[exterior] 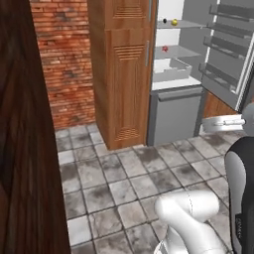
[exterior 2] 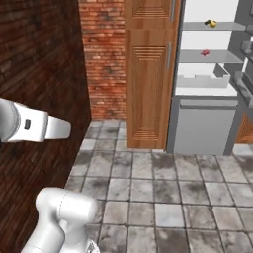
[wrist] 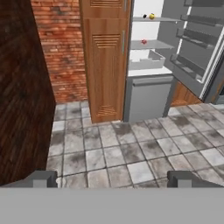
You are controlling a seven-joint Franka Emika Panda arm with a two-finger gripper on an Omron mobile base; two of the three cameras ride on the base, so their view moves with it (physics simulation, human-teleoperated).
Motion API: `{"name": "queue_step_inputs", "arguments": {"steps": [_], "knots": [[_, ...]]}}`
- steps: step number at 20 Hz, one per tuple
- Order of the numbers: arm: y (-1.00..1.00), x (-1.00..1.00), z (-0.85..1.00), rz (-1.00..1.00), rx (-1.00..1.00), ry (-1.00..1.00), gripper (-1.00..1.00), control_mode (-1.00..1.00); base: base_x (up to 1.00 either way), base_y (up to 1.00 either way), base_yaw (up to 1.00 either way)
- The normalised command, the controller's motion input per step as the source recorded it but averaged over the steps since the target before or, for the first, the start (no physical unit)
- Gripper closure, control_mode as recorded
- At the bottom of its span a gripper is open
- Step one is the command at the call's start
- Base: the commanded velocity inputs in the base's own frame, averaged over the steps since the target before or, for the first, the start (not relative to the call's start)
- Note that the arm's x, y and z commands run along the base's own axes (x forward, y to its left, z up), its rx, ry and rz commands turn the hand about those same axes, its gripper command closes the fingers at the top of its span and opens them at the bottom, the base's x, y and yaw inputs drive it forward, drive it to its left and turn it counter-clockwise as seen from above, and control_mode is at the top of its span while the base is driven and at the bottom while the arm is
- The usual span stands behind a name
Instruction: Transport the chicken drumstick and lemon to the fridge. Place the chicken drumstick on the rack containing meat and place the lemon on the rack containing the vegetable, ensuring meats and vegetables are on different racks.
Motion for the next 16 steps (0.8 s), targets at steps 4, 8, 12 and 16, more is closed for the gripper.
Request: {"name": "queue_step_inputs", "arguments": {"steps": [4,8,12,16], "knots": [[0.00,0.00,0.00,0.00,0.00,0.00,-1.00,1.00,-1.00,-0.78,0.00],[0.00,0.00,0.00,0.00,0.00,0.00,-1.00,1.00,-1.00,-0.97,-0.09],[0.00,0.00,0.00,0.00,0.00,0.00,-1.00,1.00,-1.00,-0.75,-0.18],[0.00,0.00,0.00,0.00,0.00,0.00,-1.00,1.00,-1.00,-0.98,-0.13]]}}
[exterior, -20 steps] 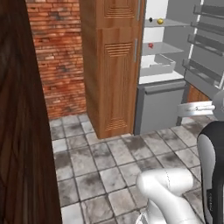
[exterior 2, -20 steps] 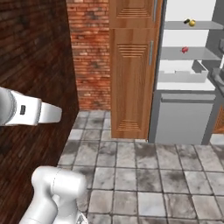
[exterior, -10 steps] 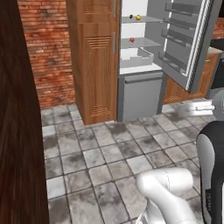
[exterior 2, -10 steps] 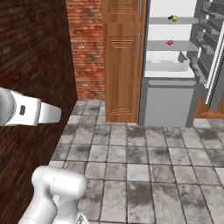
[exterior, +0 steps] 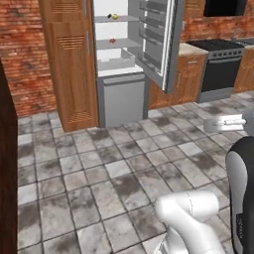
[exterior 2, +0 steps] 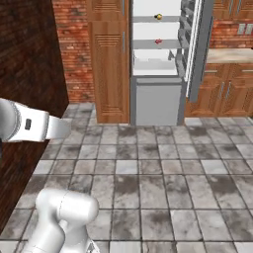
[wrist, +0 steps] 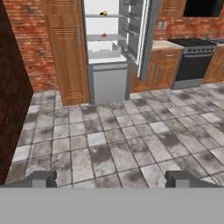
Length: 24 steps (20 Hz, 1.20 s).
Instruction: Transport the chicken drumstick and lemon to the fridge. Place the chicken drumstick on the rack containing meat and place the lemon on the rack containing the vegetable, ensuring meats and vegetables are on different racks.
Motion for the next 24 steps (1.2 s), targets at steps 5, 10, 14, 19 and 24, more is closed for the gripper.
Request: {"name": "queue_step_inputs", "arguments": {"steps": [5,10,14,19,24], "knots": [[0.00,0.00,0.00,0.00,0.00,0.00,-1.00,1.00,-1.00,-0.56,-0.12],[0.00,0.00,0.00,0.00,0.00,0.00,-1.00,1.00,-1.00,-0.90,-0.02],[0.00,0.00,0.00,0.00,0.00,0.00,-1.00,1.00,-0.97,-1.00,0.00],[0.00,0.00,0.00,0.00,0.00,0.00,-1.00,1.00,-0.97,-1.00,0.00],[0.00,0.00,0.00,0.00,0.00,0.00,-1.00,1.00,-0.97,-1.00,-0.02]]}}
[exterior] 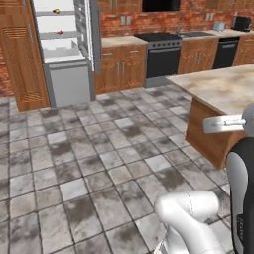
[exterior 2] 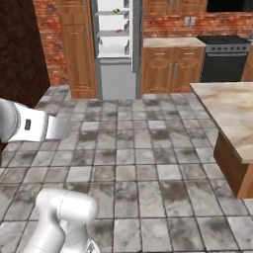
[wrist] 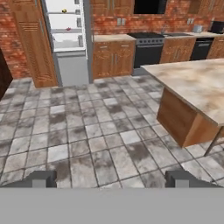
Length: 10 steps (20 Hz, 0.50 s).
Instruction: Transport the chicken drumstick and lemon to the fridge. Place the chicken drumstick on the rack containing meat and place the lemon on the rack containing the vegetable, ensuring meats and vegetables are on different racks.
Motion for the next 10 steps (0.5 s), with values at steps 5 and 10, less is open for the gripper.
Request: {"name": "queue_step_inputs", "arguments": {"steps": [5,10], "knots": [[0.00,0.00,0.00,0.00,0.00,0.00,-1.00,1.00,-0.54,-1.00,-0.02],[0.00,0.00,0.00,0.00,0.00,0.00,-1.00,1.00,-0.05,-1.00,0.01]]}}
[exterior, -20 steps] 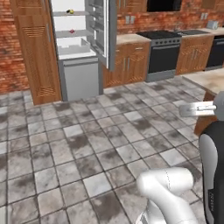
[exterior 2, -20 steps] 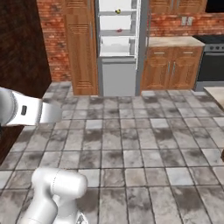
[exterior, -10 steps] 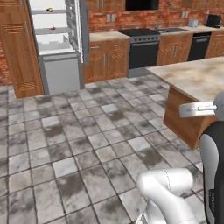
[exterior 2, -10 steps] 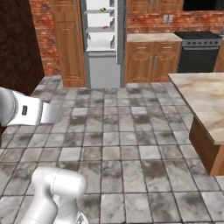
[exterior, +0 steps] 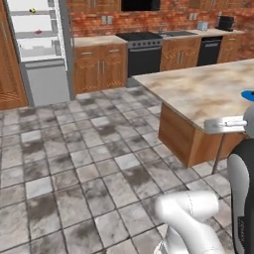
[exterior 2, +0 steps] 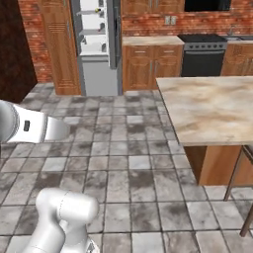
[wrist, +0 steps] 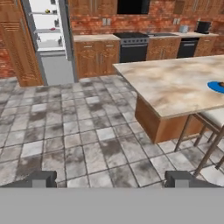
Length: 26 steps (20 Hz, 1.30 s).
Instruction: Transport the chicken drumstick and lemon to the fridge. Place the chicken drumstick on the rack containing meat and place the lemon on the rack containing the vegetable, ensuring meats and vegetables are on different racks.
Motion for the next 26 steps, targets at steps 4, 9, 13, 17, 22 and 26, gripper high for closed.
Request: {"name": "queue_step_inputs", "arguments": {"steps": [4,9,13,17,22,26], "knots": [[0.00,0.00,0.00,0.00,0.00,0.00,-1.00,1.00,0.06,-1.00,0.03],[0.00,0.00,0.00,0.00,0.00,0.00,-1.00,1.00,0.02,-1.00,0.02],[0.00,0.00,0.00,0.00,0.00,0.00,-1.00,1.00,-0.09,-1.00,0.00],[0.00,0.00,0.00,0.00,0.00,0.00,-1.00,1.00,-0.08,-1.00,0.04],[0.00,0.00,0.00,0.00,0.00,0.00,-1.00,1.00,0.00,-1.00,0.09],[0.00,0.00,0.00,0.00,0.00,0.00,-1.00,1.00,0.00,-1.00,0.13]]}}
